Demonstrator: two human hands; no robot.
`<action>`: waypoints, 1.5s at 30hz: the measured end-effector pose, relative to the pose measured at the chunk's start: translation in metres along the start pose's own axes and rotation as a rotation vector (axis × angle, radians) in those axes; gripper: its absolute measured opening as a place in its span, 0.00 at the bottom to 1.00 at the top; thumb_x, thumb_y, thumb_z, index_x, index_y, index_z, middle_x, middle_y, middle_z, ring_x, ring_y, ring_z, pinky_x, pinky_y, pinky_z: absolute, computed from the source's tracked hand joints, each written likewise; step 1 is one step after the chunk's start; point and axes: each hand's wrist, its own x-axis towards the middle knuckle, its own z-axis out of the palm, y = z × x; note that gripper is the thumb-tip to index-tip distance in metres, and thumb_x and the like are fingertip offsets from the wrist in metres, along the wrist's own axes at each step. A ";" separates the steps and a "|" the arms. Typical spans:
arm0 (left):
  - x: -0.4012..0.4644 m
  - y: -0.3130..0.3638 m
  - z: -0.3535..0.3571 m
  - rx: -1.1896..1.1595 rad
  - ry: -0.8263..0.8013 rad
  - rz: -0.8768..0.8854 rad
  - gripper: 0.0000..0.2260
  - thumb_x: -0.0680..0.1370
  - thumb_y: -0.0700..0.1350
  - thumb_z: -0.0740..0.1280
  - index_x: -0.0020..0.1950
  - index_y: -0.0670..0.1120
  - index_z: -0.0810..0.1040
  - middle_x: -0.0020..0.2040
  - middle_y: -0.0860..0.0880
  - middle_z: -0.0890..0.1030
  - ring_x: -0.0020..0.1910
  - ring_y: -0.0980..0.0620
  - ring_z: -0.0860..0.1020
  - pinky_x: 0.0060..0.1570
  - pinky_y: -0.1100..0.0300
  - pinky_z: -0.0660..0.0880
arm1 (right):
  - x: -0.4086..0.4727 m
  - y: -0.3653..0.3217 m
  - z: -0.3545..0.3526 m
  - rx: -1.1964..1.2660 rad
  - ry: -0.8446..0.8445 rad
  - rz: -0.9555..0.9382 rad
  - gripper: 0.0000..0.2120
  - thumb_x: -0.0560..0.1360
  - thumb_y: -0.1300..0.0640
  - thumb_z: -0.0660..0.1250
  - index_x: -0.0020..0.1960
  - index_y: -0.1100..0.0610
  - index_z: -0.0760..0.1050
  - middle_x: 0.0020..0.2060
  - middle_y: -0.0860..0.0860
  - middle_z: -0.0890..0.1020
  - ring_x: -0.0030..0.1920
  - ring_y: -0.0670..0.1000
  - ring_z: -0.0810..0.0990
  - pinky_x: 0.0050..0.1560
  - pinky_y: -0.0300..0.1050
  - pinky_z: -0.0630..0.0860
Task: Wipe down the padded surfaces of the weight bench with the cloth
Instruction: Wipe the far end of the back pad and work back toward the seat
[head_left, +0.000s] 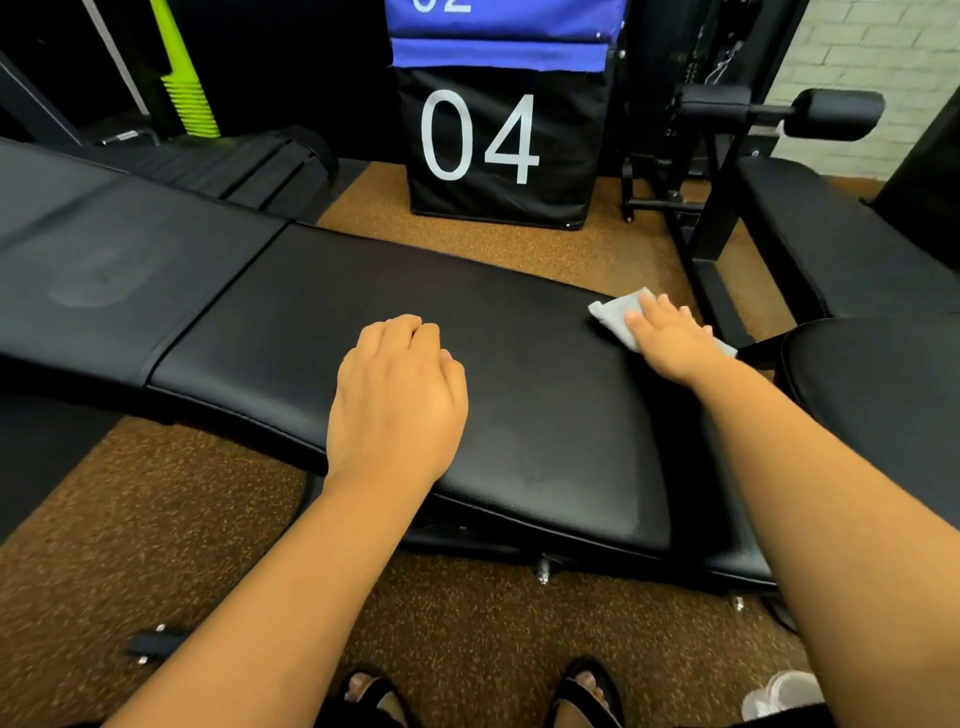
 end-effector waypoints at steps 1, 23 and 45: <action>0.001 0.000 0.000 0.016 -0.007 -0.004 0.13 0.81 0.46 0.59 0.58 0.42 0.79 0.60 0.47 0.78 0.61 0.45 0.73 0.55 0.51 0.71 | 0.000 -0.002 0.002 -0.004 0.005 0.027 0.29 0.81 0.42 0.43 0.79 0.51 0.48 0.79 0.52 0.52 0.77 0.59 0.50 0.74 0.65 0.47; -0.002 0.002 -0.001 0.053 -0.014 0.026 0.15 0.81 0.47 0.57 0.59 0.41 0.79 0.58 0.46 0.80 0.58 0.43 0.74 0.53 0.48 0.71 | -0.113 0.021 0.017 -0.092 0.077 -0.038 0.30 0.79 0.39 0.44 0.76 0.53 0.54 0.76 0.54 0.57 0.73 0.59 0.57 0.70 0.63 0.56; -0.007 0.003 -0.004 0.093 -0.019 0.058 0.16 0.81 0.46 0.56 0.60 0.40 0.79 0.60 0.43 0.79 0.58 0.40 0.74 0.53 0.47 0.71 | -0.183 -0.010 0.039 -0.090 0.103 -0.144 0.29 0.81 0.41 0.44 0.78 0.53 0.51 0.78 0.54 0.52 0.76 0.60 0.51 0.73 0.65 0.50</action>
